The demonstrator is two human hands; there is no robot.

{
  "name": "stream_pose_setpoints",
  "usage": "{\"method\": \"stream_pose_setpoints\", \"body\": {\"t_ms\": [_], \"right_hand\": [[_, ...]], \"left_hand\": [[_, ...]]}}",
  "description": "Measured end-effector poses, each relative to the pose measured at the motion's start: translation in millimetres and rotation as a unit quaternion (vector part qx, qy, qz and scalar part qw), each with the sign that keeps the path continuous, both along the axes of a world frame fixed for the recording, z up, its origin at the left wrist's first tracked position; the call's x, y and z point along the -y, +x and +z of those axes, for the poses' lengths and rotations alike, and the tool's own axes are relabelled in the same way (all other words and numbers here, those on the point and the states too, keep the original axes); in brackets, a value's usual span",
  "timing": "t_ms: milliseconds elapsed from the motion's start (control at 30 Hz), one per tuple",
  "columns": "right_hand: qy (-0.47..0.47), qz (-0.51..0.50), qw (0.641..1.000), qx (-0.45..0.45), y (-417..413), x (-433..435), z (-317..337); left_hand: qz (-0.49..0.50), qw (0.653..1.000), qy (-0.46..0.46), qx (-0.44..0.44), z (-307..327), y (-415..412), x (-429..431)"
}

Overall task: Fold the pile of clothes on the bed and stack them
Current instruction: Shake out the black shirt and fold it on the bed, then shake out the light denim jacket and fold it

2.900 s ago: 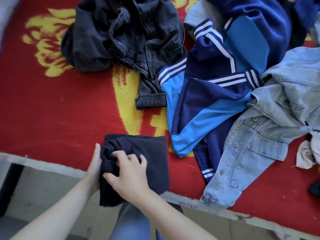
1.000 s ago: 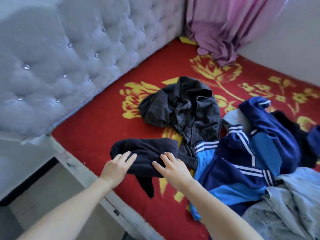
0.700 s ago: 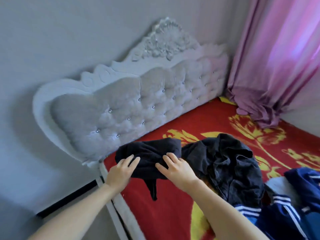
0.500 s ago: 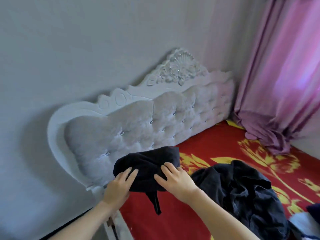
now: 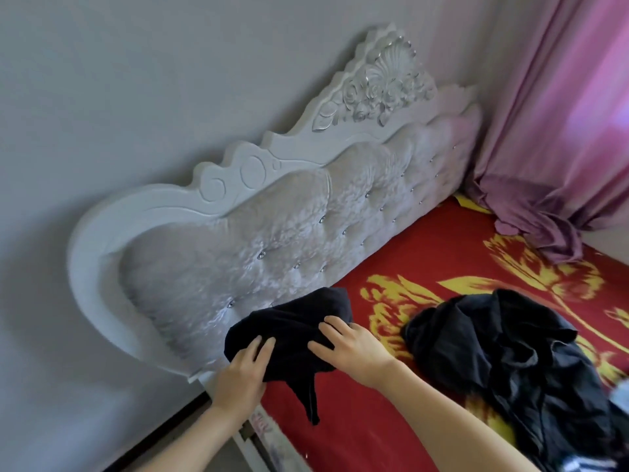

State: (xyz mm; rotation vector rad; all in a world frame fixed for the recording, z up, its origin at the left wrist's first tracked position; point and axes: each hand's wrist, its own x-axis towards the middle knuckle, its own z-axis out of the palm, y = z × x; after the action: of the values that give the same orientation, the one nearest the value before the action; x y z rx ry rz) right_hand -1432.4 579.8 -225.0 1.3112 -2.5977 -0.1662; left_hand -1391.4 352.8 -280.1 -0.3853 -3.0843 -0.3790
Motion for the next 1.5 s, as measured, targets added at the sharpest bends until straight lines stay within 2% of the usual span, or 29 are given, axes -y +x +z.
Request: {"method": "stream_pose_setpoints", "body": {"t_ms": [300, 333, 400, 433, 467, 500, 533, 600, 667, 733, 867, 1100, 1300, 1433, 1500], "right_hand": [[-0.06, 0.085, 0.994, 0.028, -40.6, 23.6, -81.2], [-0.044, 0.075, 0.995, 0.045, -49.3, 23.6, -87.9], [0.05, 0.008, 0.993, 0.102, -67.5, 17.6, -98.4], [0.109, -0.041, 0.986, 0.116, -75.2, 9.7, -100.6], [0.194, -0.063, 0.97, 0.131, -79.9, -1.0, -106.3], [0.273, -0.066, 0.949, 0.146, -82.1, -12.7, -114.0], [0.322, -0.076, 0.925, 0.186, -82.4, -21.2, -119.2], [0.331, -0.091, 0.91, 0.231, -81.8, -34.4, -128.2], [0.294, -0.121, 0.908, 0.273, -77.3, -39.2, -131.4], [0.261, -0.142, 0.905, 0.305, -68.5, -39.8, -128.8], [0.197, -0.195, 0.902, 0.33, -47.9, -42.6, -114.3], [0.108, -0.36, 0.877, 0.3, -1.1, -88.6, -66.4], [0.022, -0.531, 0.812, 0.242, 82.8, -142.2, -19.1], [0.011, -0.622, 0.749, 0.228, 153.9, -156.5, 0.7], [0.022, -0.644, 0.733, 0.218, 187.0, -163.2, 0.7]], "left_hand": [[0.115, 0.99, 0.006, 0.085, -48.3, 8.2, 10.1], [0.125, 0.989, 0.003, 0.08, -51.8, 3.6, 5.1], [0.133, 0.987, -0.016, 0.085, -54.8, -11.7, -13.3], [0.142, 0.982, -0.024, 0.122, -56.8, -19.9, -25.0], [0.145, 0.968, -0.038, 0.2, -66.5, -25.1, -36.2], [0.118, 0.944, -0.053, 0.303, -80.4, -26.8, -44.6], [0.102, 0.904, -0.056, 0.411, -90.2, -26.7, -52.3], [0.095, 0.853, -0.067, 0.509, -109.9, -22.9, -61.8], [0.08, 0.831, -0.084, 0.544, -118.6, -17.0, -63.7], [0.077, 0.83, -0.097, 0.544, -119.6, -12.1, -58.8], [0.104, 0.852, -0.093, 0.505, -111.7, -16.5, -54.0], [0.028, 0.927, -0.09, 0.364, -55.1, -47.7, -69.0], [-0.065, 0.966, -0.047, 0.246, -3.0, -62.5, -93.9], [-0.124, 0.972, -0.008, 0.2, 15.4, -45.8, -111.4], [-0.146, 0.97, 0.007, 0.197, 19.7, -32.9, -119.4]]}}
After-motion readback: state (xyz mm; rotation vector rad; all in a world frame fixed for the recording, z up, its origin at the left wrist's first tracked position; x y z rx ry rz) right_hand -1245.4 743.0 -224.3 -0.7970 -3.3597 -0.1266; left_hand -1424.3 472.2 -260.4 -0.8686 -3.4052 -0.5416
